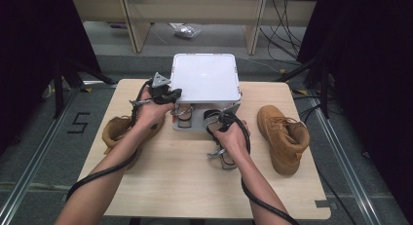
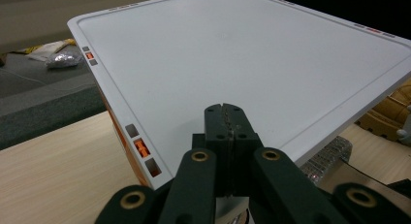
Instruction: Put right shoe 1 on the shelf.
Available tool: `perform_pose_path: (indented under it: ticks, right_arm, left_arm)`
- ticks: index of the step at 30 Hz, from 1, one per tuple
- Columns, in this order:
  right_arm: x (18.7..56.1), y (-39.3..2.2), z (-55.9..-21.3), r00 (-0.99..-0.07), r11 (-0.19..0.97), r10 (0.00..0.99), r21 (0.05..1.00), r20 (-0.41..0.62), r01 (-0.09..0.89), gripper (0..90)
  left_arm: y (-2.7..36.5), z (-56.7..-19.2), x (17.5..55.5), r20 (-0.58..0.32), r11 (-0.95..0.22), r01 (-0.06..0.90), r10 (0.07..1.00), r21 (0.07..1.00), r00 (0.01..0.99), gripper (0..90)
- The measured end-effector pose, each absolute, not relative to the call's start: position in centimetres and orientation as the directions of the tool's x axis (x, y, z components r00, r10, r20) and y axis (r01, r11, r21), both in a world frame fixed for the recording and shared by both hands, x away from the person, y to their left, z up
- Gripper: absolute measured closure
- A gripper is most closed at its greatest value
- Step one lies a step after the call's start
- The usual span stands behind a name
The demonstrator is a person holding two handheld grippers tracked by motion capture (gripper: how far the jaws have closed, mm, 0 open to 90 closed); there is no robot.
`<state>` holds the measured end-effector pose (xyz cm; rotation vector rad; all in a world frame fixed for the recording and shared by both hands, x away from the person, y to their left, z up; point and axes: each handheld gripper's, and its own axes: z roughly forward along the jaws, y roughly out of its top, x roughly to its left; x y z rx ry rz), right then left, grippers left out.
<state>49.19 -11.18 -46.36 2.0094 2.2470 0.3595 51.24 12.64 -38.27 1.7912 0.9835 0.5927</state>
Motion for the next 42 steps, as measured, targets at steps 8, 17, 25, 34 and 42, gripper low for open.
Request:
perform_pose_path:
  ticks: [8, 17, 25, 34, 42]
  right_arm:
    - [49.4, -10.8, -46.8, -0.076, 0.057, 0.994, 0.231, 0.077, 0.971, 42.5]
    - [49.2, -11.1, -46.1, -0.099, 0.073, 0.991, 0.257, 0.091, 0.964, 37.1]
    - [47.5, -12.3, -43.2, -0.193, 0.156, 0.979, 0.347, 0.073, 0.925, 40.1]
    - [44.9, -15.2, -41.0, -0.193, 0.109, 0.962, 0.375, 0.194, 0.921, 67.5]
    - [43.2, -16.5, -41.5, -0.230, 0.144, 0.946, 0.340, 0.228, 0.929, 81.7]
  left_arm:
    - [12.7, -38.3, 51.2, -0.035, -0.200, 0.357, 0.832, 0.912, 0.554, 89.5]
    - [12.6, -38.3, 51.2, -0.032, -0.203, 0.357, 0.832, 0.912, 0.554, 89.5]
    - [12.6, -38.3, 51.2, -0.033, -0.200, 0.356, 0.833, 0.913, 0.552, 89.5]
    - [12.6, -38.3, 51.2, -0.031, -0.200, 0.355, 0.834, 0.913, 0.551, 89.5]
    - [12.6, -38.3, 51.2, -0.029, -0.201, 0.354, 0.835, 0.913, 0.549, 89.5]
